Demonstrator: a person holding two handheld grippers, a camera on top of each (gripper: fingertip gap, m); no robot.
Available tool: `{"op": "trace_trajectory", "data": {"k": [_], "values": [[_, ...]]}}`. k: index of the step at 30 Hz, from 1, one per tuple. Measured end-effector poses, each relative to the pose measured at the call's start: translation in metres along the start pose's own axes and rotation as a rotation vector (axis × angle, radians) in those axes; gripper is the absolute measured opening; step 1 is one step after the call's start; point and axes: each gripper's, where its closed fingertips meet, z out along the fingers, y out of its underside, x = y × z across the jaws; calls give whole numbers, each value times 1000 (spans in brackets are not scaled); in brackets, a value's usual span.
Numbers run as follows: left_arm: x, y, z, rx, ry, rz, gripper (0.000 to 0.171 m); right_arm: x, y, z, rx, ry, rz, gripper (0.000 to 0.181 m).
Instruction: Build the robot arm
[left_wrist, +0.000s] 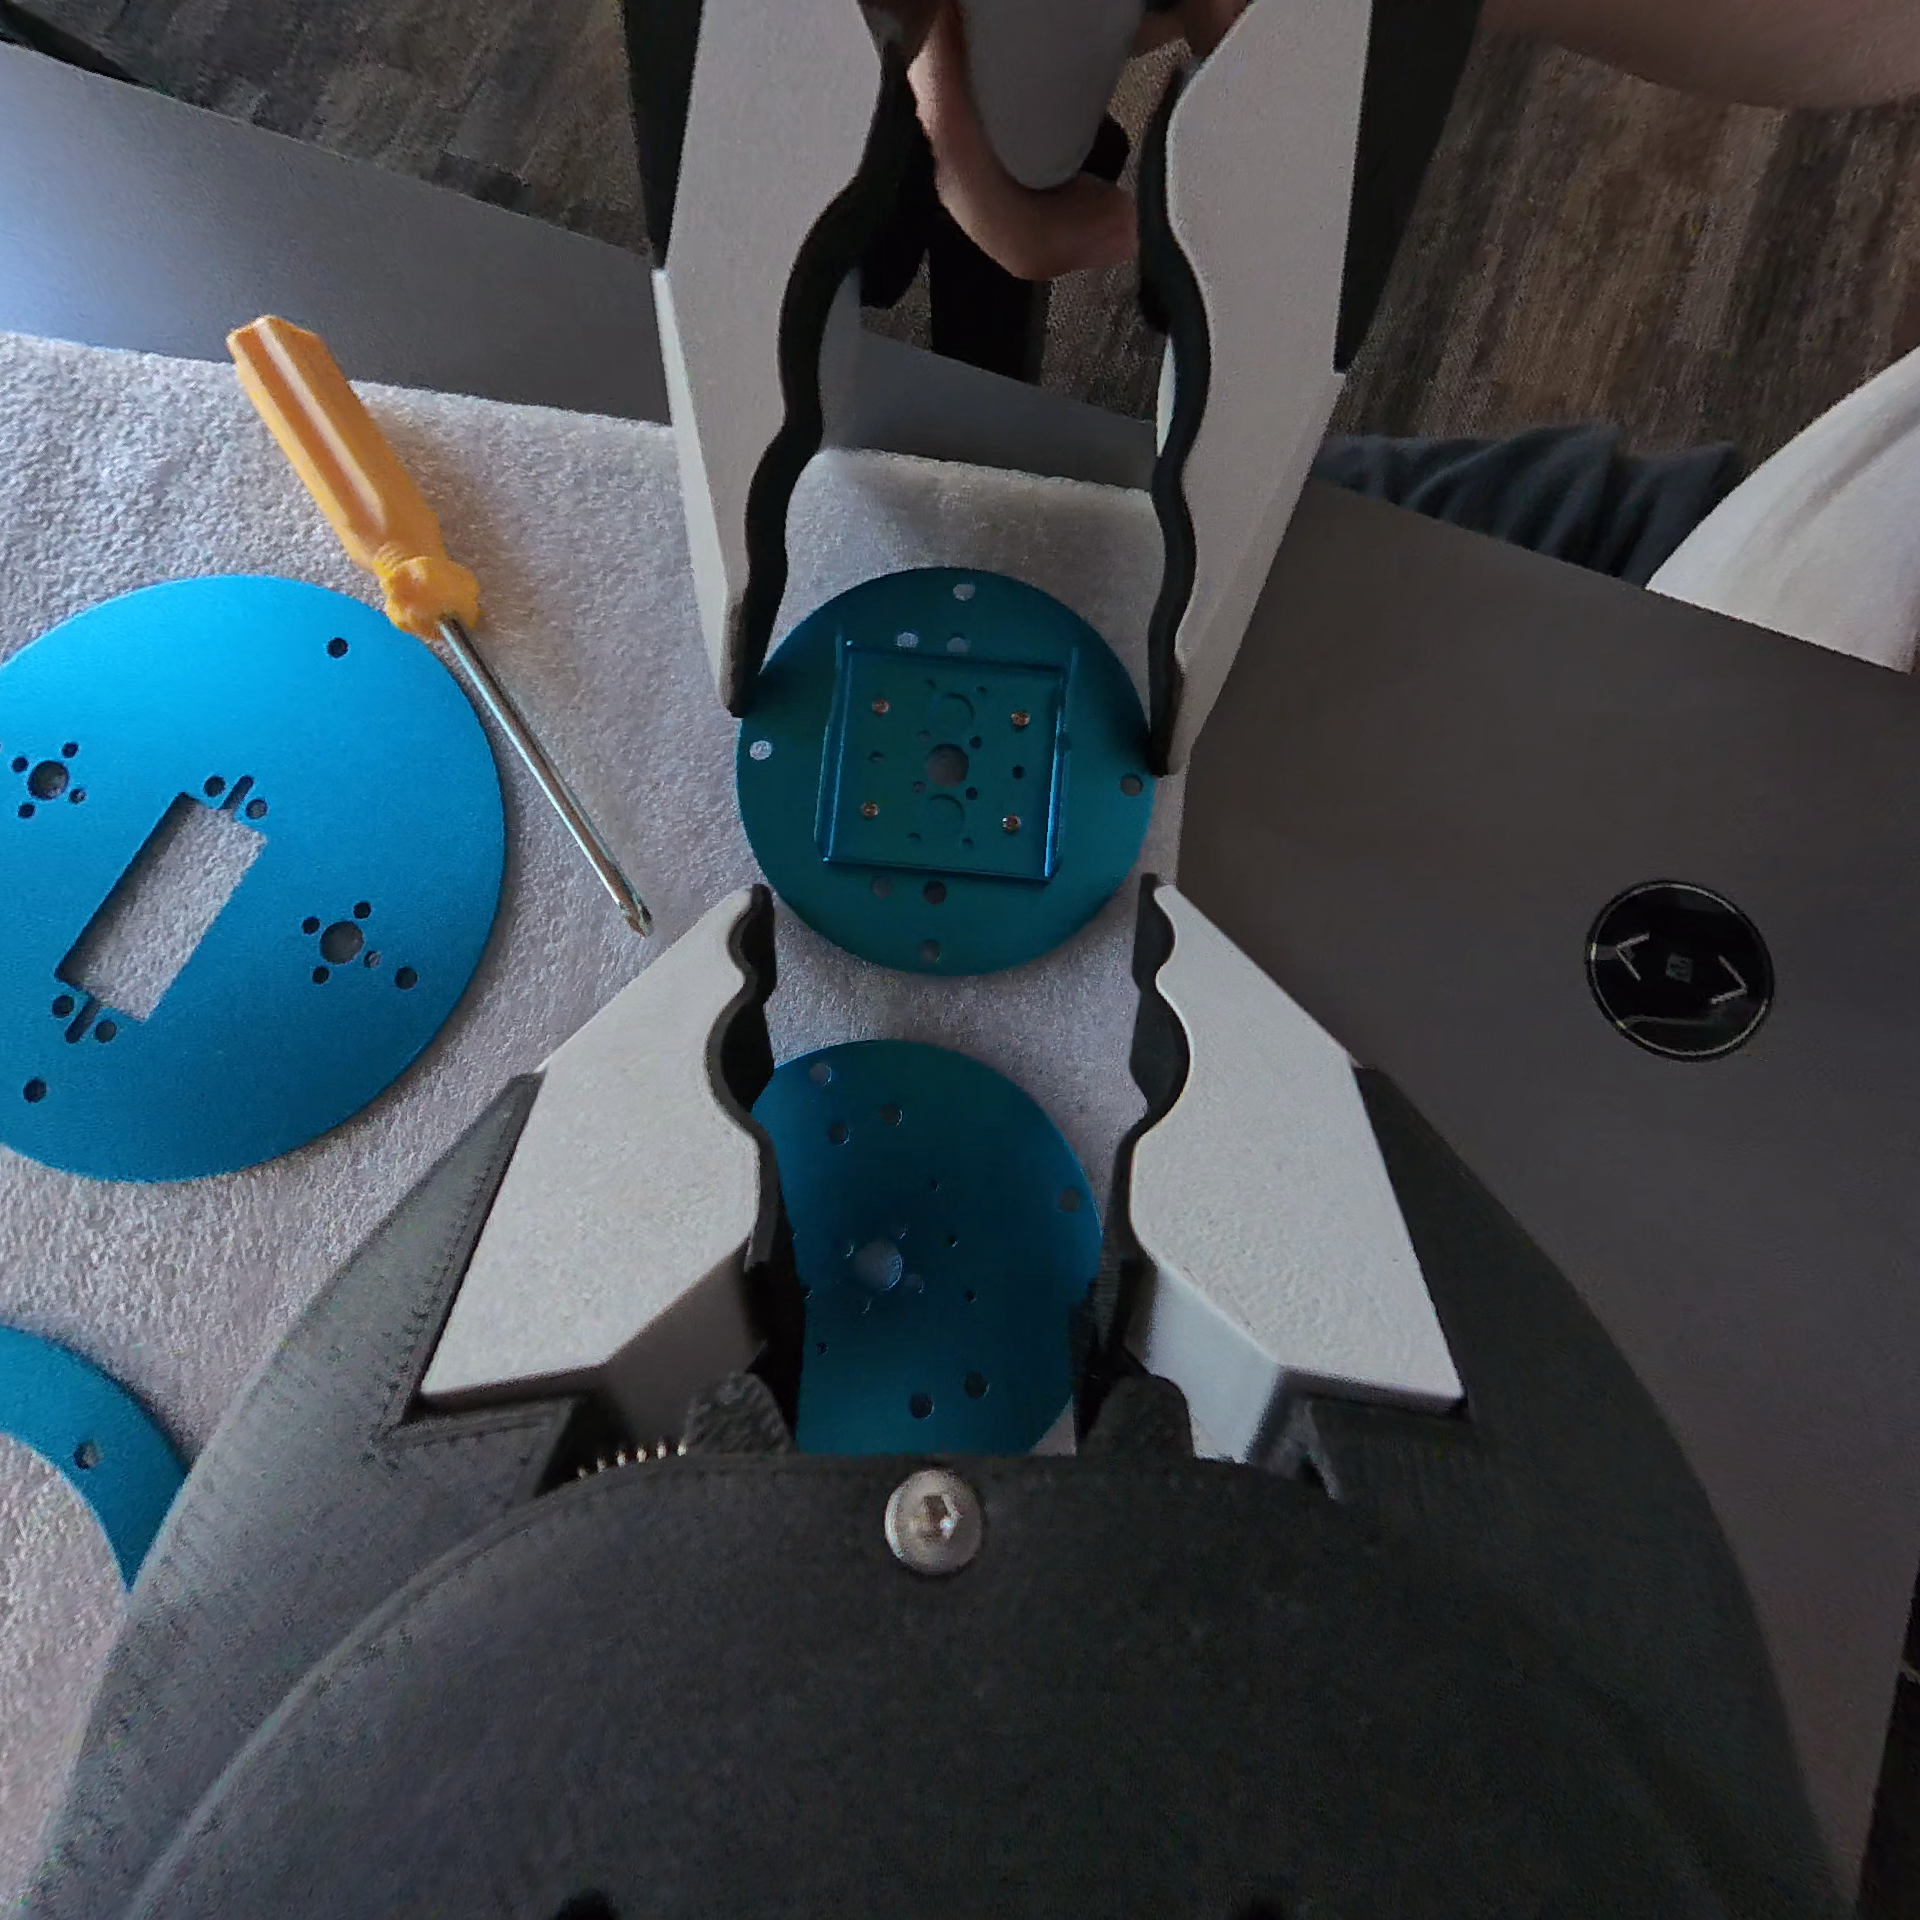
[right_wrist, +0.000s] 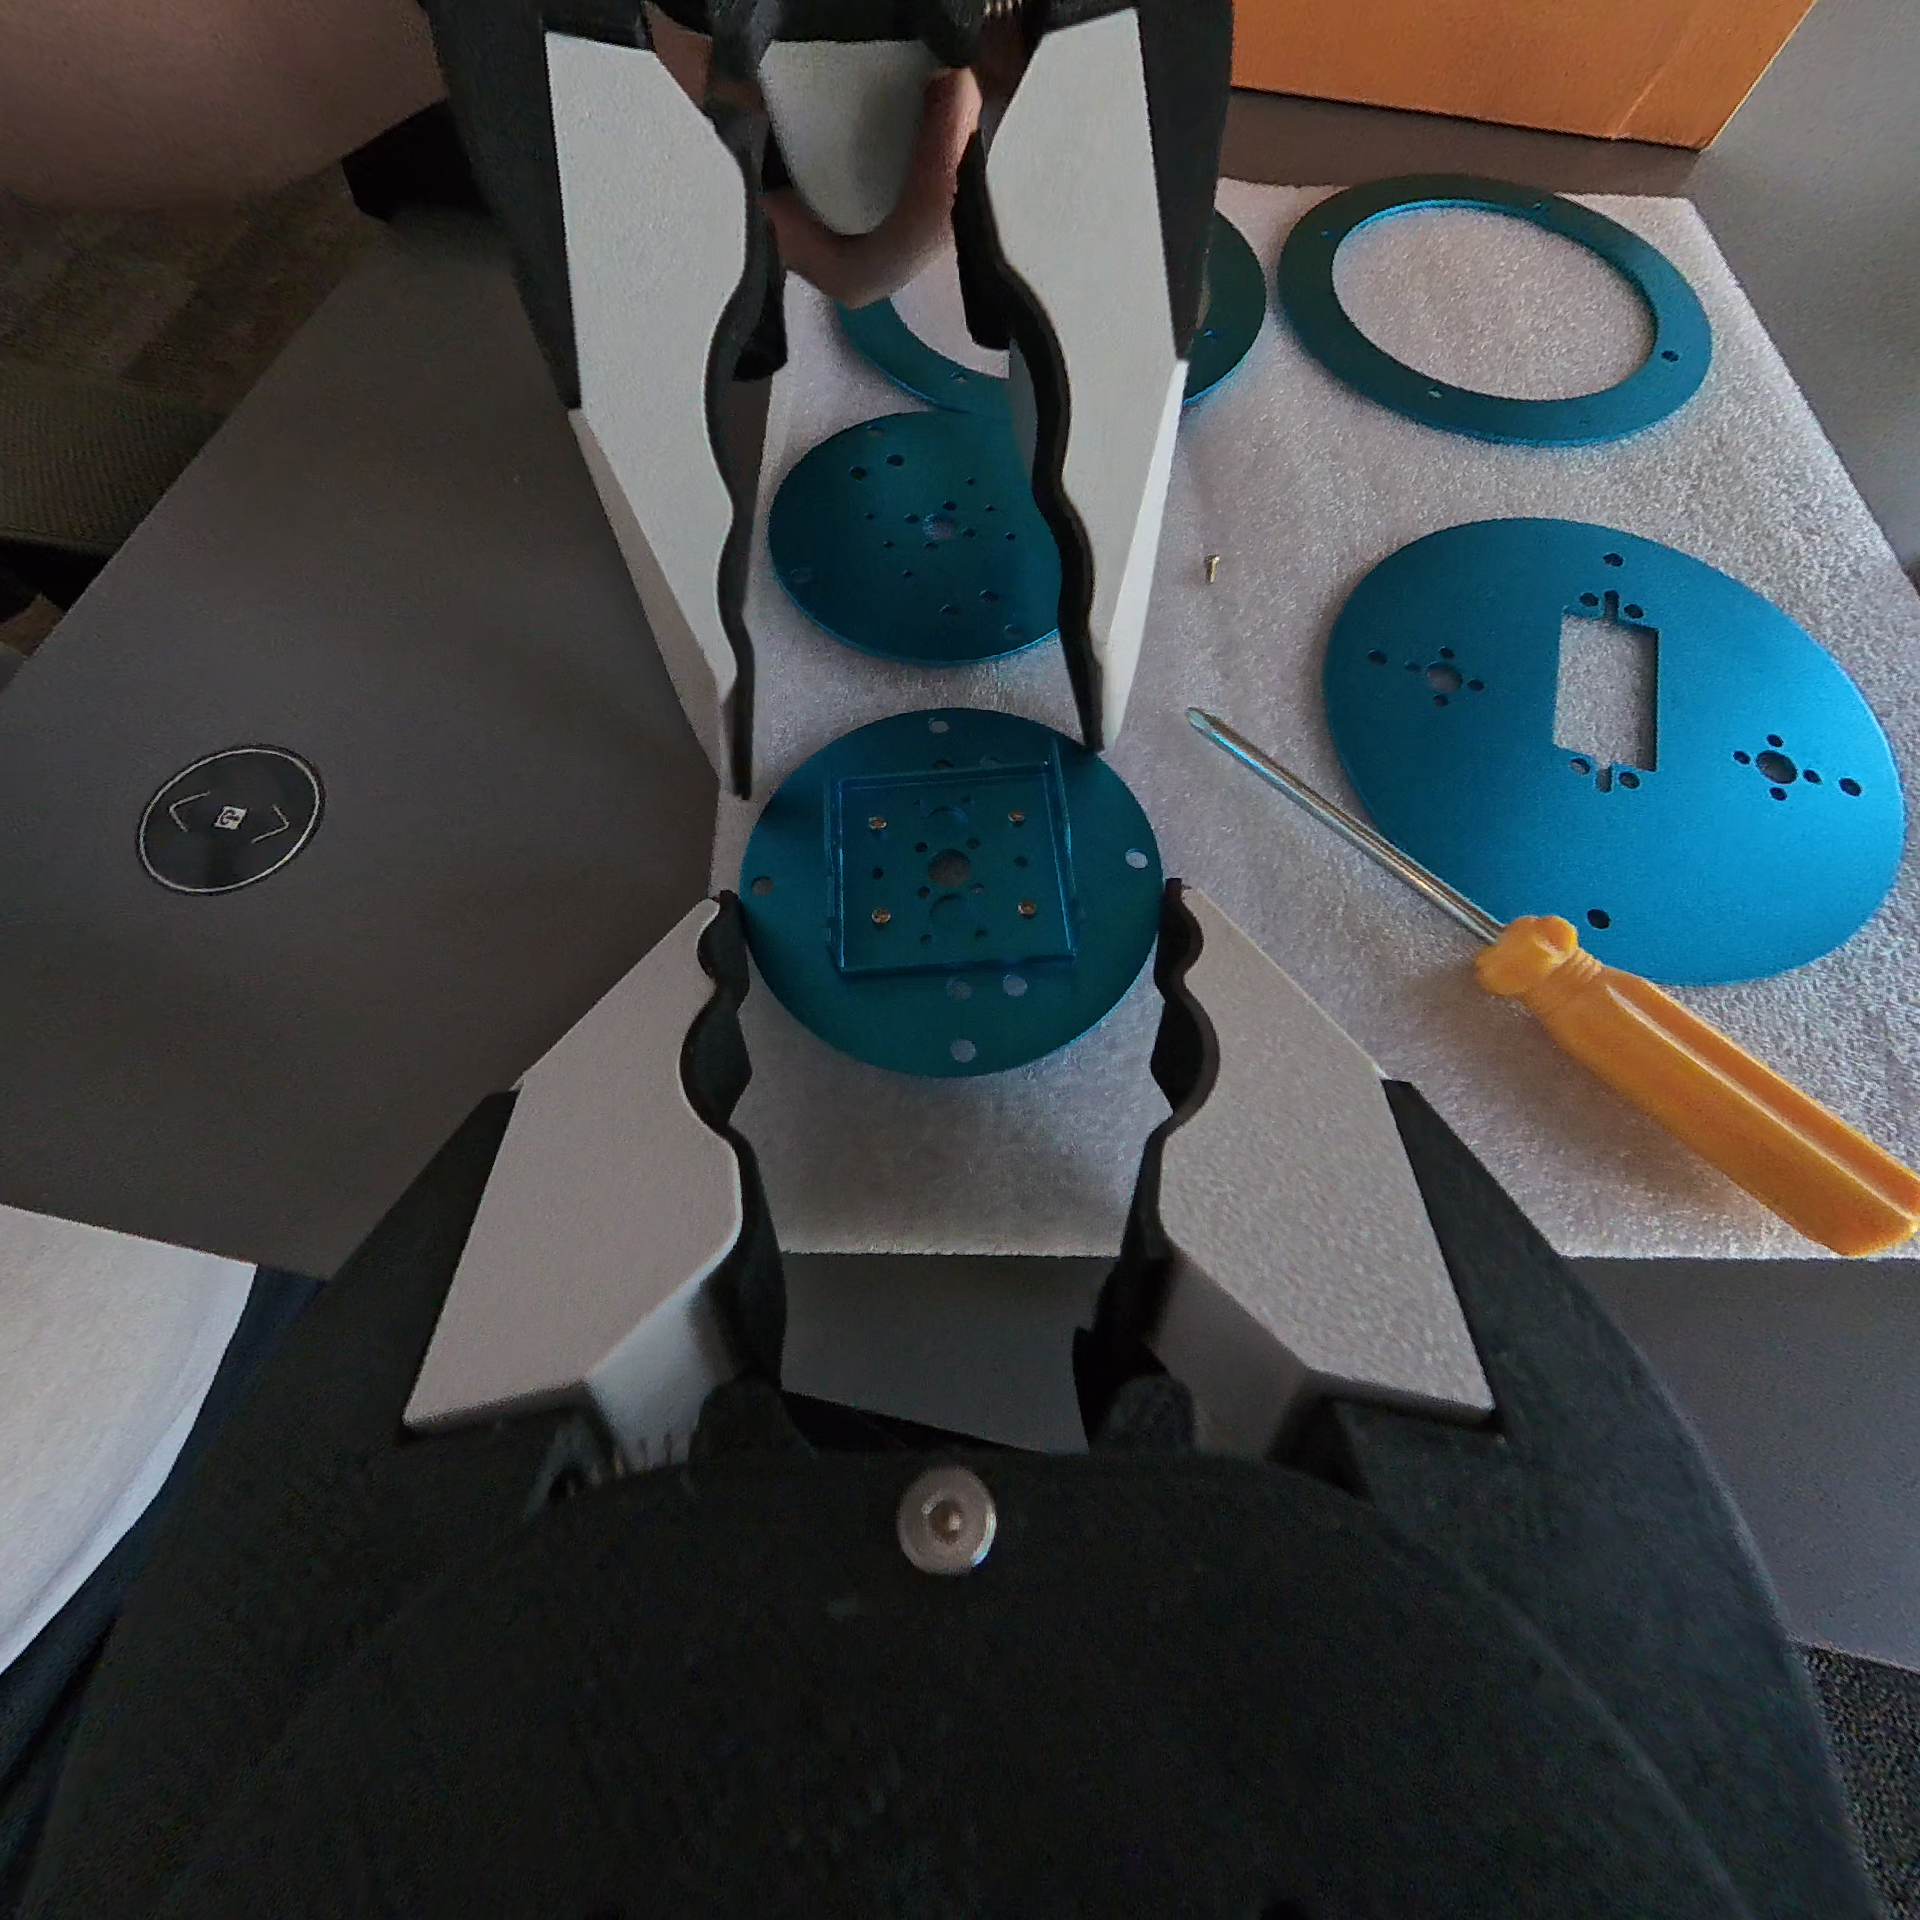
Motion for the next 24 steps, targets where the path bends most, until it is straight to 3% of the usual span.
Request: {"op": "trace_trajectory", "data": {"k": [24], "values": [[-4, -1, 3, 6, -24, -18, 65, 4, 1, 1, 9, -17, 29, 79]]}}
